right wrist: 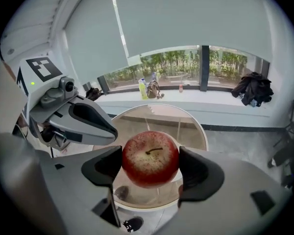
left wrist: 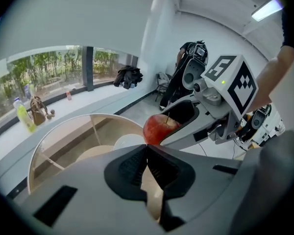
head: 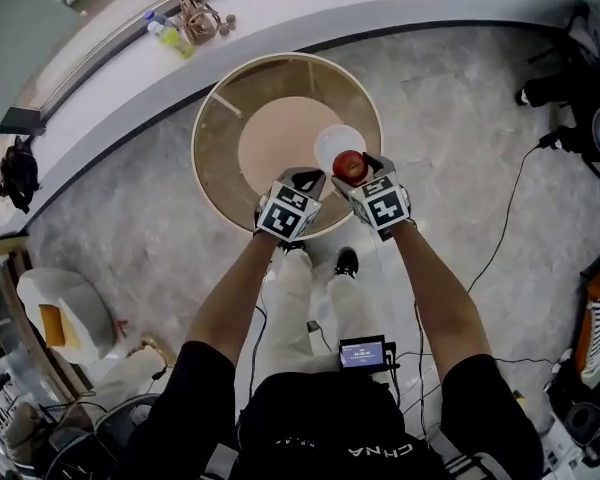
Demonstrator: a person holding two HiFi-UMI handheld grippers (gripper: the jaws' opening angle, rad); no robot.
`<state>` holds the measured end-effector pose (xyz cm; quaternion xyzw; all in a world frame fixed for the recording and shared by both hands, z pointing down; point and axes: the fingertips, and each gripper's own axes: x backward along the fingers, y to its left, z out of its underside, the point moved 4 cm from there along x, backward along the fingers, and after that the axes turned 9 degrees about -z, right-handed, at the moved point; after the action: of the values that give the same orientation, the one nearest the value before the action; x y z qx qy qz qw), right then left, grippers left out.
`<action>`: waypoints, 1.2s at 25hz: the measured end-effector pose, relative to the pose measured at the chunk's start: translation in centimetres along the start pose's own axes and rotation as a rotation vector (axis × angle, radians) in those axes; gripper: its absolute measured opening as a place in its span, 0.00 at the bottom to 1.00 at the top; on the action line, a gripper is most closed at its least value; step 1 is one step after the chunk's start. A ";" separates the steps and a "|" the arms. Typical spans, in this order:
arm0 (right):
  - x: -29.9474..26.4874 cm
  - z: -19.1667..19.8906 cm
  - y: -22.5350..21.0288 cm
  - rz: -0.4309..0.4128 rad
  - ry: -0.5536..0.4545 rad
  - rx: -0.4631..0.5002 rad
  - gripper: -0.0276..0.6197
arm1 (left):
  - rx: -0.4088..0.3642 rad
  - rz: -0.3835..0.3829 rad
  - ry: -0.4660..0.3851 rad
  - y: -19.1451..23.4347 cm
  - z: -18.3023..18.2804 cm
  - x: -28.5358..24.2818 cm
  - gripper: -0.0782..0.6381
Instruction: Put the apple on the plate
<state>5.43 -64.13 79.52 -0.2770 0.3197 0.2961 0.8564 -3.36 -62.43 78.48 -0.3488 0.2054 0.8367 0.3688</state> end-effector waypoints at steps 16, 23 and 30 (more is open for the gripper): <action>-15.0 5.8 -9.1 0.037 0.033 0.030 0.59 | 0.017 -0.015 0.020 5.2 6.5 -14.5 0.13; -15.7 5.2 -9.5 0.038 0.023 0.014 0.59 | 0.033 -0.021 0.024 5.6 6.7 -14.8 0.13; -12.1 4.2 -8.7 0.018 0.011 -0.023 0.64 | 0.003 -0.035 0.031 5.1 4.9 -11.9 0.13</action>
<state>5.51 -71.19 93.35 -0.2857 0.3236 0.3061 0.8485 -3.55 -68.41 90.99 -0.3648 0.2064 0.8243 0.3807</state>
